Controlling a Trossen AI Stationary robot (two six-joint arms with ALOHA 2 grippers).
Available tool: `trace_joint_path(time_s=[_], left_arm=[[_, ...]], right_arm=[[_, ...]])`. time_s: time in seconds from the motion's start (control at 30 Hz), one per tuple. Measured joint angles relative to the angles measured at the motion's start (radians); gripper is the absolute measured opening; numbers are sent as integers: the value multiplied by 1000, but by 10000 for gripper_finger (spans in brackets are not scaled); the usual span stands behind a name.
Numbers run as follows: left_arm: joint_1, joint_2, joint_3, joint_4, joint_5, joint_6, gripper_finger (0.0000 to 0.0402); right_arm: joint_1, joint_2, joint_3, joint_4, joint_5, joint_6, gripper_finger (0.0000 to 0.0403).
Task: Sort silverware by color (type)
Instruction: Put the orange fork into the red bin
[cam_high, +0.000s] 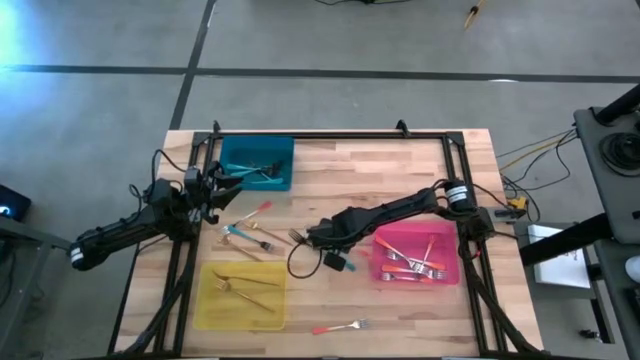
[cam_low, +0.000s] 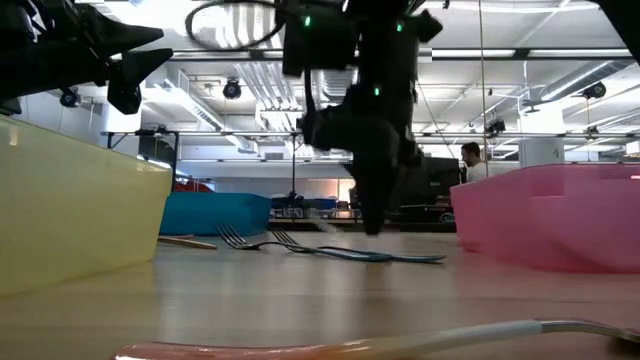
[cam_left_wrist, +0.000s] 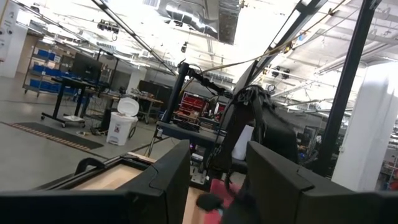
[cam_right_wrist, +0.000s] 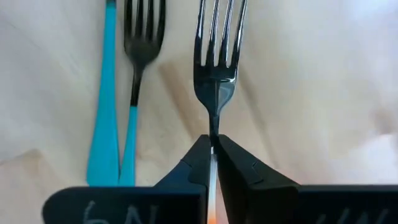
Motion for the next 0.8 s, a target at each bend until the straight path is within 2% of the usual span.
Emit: trace_joint_path(time_s=[0.23, 0.5, 0.67, 0.8], left_arm=[[0, 0, 0, 0, 0, 0, 141], [0, 0, 0, 0, 0, 0, 141], [0, 0, 0, 0, 0, 0, 141], [0, 2, 0, 0, 0, 0, 141]], right_arm=[[2, -145, 1, -66, 122, -16, 9], [47, -315, -32, -342, 137, 75, 9], [104, -388, -182, -351, 123, 146, 9], [153, -427, -340, -343, 40, 187, 9]])
